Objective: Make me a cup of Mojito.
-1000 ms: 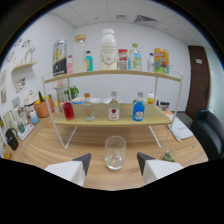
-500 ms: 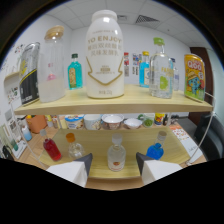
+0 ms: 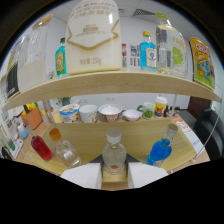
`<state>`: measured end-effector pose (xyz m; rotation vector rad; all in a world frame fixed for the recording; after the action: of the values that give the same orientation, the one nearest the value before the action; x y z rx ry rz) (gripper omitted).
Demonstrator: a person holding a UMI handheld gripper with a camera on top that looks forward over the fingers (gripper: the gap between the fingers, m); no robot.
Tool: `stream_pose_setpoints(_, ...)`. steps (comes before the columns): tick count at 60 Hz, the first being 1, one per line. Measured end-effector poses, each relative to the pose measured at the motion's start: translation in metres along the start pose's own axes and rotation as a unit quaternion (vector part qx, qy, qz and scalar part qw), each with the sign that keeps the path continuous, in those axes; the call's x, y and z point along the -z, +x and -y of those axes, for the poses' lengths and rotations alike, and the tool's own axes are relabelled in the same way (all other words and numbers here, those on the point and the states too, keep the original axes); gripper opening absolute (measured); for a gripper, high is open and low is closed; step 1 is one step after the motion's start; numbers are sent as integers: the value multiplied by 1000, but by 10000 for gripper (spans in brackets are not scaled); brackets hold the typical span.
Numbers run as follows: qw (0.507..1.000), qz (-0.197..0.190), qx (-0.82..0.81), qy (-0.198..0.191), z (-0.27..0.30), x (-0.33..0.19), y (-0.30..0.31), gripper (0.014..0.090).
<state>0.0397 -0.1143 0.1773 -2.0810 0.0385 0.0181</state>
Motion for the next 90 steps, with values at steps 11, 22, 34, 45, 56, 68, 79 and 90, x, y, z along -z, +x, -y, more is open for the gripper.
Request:
stream_pose_setpoints(11, 1000, 5, 1, 24, 16, 22, 2, 336)
stream_pose_setpoints(22, 999, -7, 3, 47, 23, 71, 20, 335)
stream_pose_setpoints(34, 999, -42, 1, 35, -11, 106, 61, 335)
stream_pose_setpoints(45, 997, -71, 36, -1, -56, 101, 89, 334)
stream_pose_setpoints(56, 972, -113, 206, -26, -68, 89, 101, 335)
stream_pose_setpoints(68, 863, -166, 477, -11, -44, 84, 102, 333)
stream_pose_setpoints(79, 723, -204, 660, -5, -25, 81, 99, 332)
stream_pose_setpoints(90, 581, -230, 780, -17, -17, 79, 104, 331)
